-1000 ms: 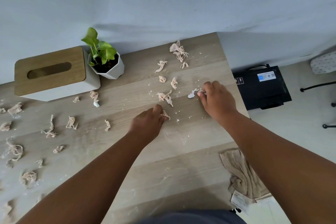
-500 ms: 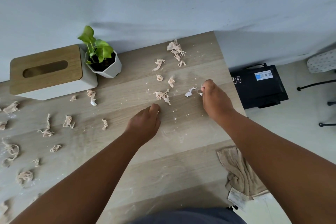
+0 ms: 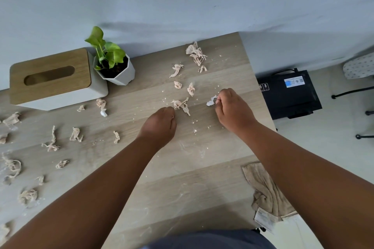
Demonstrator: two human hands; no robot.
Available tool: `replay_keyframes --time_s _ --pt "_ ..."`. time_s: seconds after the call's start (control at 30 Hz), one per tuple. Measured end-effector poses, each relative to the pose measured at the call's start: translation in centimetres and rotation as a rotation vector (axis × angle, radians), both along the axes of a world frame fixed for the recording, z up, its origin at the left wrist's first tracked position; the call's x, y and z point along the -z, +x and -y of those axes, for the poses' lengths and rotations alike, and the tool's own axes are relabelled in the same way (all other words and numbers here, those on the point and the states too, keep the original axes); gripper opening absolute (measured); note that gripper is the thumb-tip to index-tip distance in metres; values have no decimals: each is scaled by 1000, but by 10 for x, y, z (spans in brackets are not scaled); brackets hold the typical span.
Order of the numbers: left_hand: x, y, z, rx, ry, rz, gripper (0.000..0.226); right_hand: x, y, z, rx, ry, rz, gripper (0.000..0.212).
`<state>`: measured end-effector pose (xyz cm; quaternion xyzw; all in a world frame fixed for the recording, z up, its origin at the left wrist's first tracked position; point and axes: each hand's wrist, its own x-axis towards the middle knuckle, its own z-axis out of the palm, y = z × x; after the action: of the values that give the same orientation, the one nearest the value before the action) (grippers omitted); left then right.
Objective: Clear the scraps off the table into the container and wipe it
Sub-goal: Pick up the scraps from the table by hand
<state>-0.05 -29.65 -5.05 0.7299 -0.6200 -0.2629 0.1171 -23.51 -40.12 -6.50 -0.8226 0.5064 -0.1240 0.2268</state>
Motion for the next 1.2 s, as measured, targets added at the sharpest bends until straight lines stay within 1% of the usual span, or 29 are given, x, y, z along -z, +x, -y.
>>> replay_keyframes --time_s 0.1,0.2,0.3,0.37,0.4,0.5,0.53,0.6,0.67,0.8,0.9,1.0,1.13,1.2 --pt "-1 0 7 -1 -19 -13 10 0 3 1 -4 -7 10 15" --pt "-1 0 13 -17 -31 -24 9 0 7 2 -23 7 11 30" --pt "1 -1 16 -34 -48 -35 4 -1 10 4 -32 4 7 29" --pt "3 -2 17 -60 -60 -45 12 0 11 5 -26 -25 -1 22" --pt "3 -2 18 -69 -62 -43 20 0 11 5 -25 -43 -13 23" --pt "8 -3 19 -44 -61 19 51 4 10 7 -66 -54 -117 43" --pt "10 -3 20 -38 -59 44 58 5 9 7 -78 -50 -150 49" --pt "14 -3 20 -36 -60 85 65 8 9 7 -92 -44 -191 54" --pt "17 -2 22 -34 -57 124 67 11 10 6 -97 -51 -213 53" --pt "21 -5 25 -20 -72 171 66 13 13 4 -117 -90 -227 39" --pt "23 -6 28 6 -49 200 60 13 13 2 -143 -131 -249 30" --pt "24 -7 29 40 -25 212 49 14 14 2 -188 -182 -279 25" --pt "22 -11 26 71 -73 221 35 16 16 3 -207 -218 -285 20" --pt "20 -12 24 100 -105 244 32 16 17 2 -205 -237 -251 22"
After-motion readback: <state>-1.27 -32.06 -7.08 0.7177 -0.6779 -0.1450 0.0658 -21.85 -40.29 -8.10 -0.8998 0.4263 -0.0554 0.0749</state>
